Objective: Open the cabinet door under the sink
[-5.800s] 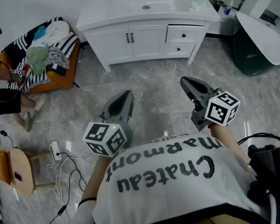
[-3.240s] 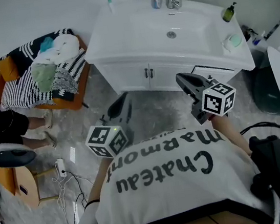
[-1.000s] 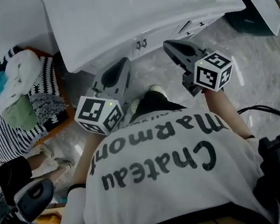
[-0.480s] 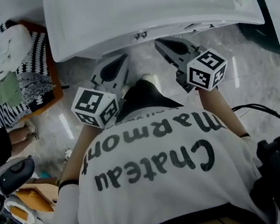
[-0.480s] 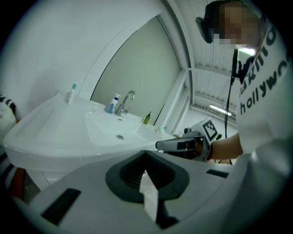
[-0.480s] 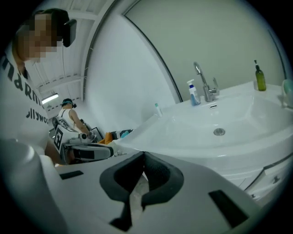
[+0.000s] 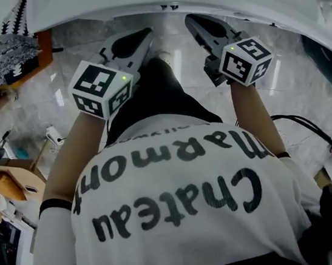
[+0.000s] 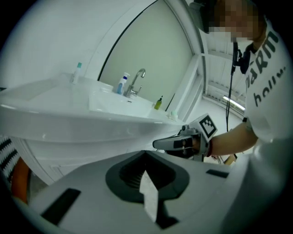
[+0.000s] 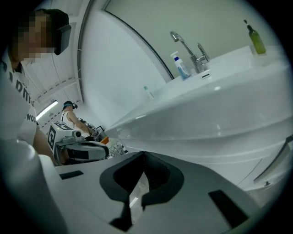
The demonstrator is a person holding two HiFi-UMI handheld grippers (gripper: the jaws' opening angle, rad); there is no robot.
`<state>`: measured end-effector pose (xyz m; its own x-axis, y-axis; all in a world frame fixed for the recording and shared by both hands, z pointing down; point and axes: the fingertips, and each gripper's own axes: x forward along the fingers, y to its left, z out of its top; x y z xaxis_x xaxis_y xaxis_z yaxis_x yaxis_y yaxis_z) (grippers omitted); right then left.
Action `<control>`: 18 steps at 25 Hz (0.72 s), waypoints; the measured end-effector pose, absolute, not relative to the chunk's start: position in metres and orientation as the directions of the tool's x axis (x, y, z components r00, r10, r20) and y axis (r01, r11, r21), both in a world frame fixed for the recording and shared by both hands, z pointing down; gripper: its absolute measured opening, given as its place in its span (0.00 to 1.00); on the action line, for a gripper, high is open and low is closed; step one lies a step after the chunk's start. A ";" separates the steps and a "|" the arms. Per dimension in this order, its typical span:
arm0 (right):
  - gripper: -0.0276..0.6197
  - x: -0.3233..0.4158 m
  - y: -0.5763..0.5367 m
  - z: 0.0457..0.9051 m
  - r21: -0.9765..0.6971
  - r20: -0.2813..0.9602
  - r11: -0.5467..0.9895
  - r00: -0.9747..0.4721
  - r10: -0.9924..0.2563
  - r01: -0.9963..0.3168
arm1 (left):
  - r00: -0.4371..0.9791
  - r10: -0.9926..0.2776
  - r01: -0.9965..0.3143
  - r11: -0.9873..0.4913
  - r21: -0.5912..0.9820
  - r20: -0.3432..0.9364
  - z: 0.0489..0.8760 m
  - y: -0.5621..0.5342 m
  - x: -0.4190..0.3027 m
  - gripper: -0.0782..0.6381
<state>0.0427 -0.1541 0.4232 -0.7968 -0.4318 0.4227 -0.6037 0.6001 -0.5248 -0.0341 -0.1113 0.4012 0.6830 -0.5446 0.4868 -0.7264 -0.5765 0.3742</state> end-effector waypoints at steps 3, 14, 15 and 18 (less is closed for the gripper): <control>0.06 0.049 -0.153 0.446 -0.564 0.435 0.564 -0.797 -0.419 -0.604 | 0.650 -0.547 -0.755 -0.538 0.374 0.527 0.422 -0.108 -0.027 0.12; 0.06 0.068 -0.156 0.506 -0.565 0.509 0.530 -0.773 -0.379 -0.632 | 0.608 -0.487 -0.771 -0.552 0.318 0.628 0.490 -0.105 -0.006 0.12; 0.06 0.071 -0.157 0.512 -0.559 0.520 0.523 -0.763 -0.384 -0.644 | 0.615 -0.476 -0.769 -0.539 0.344 0.628 0.496 -0.106 -0.005 0.12; 0.06 0.076 -0.158 0.533 -0.534 0.557 0.519 -0.740 -0.378 -0.667 | 0.621 -0.458 -0.770 -0.510 0.384 0.636 0.515 -0.109 -0.003 0.12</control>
<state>0.0762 -0.1580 0.5330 -0.7395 -0.3781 0.5569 -0.6675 0.5188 -0.5341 -0.0026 -0.1089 0.5149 0.6210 -0.4576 0.6364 -0.7695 -0.5103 0.3839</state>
